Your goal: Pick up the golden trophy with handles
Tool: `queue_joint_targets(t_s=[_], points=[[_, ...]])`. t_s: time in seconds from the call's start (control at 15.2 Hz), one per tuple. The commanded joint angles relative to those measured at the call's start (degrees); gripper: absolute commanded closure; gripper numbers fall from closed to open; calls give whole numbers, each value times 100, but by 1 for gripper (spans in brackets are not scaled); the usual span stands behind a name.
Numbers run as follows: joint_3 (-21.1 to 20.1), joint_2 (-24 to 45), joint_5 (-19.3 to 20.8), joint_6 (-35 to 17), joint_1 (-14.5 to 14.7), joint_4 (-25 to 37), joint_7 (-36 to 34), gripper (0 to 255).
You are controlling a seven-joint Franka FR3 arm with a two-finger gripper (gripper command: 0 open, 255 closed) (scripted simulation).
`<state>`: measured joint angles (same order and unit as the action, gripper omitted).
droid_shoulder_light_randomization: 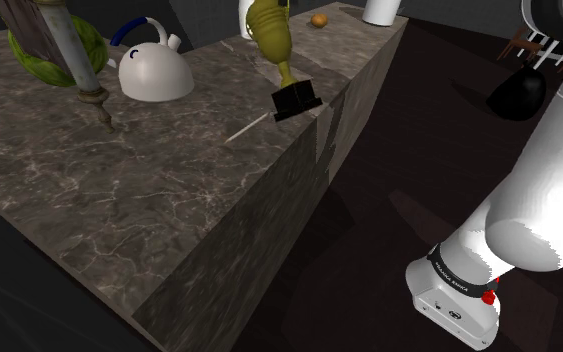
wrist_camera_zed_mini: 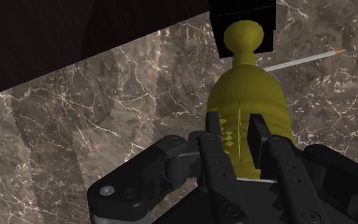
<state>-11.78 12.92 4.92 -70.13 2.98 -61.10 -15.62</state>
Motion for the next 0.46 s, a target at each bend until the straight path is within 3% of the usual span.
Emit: queue_joint_targets(t_s=[0.0, 0.26, 0.4], points=[[-8, 180, 48, 278, 41, 462, -1, 255], [-18, 698, 190, 928, 183, 1624, -5, 255], [-15, 727, 197, 960, 194, 1685, -3, 255]])
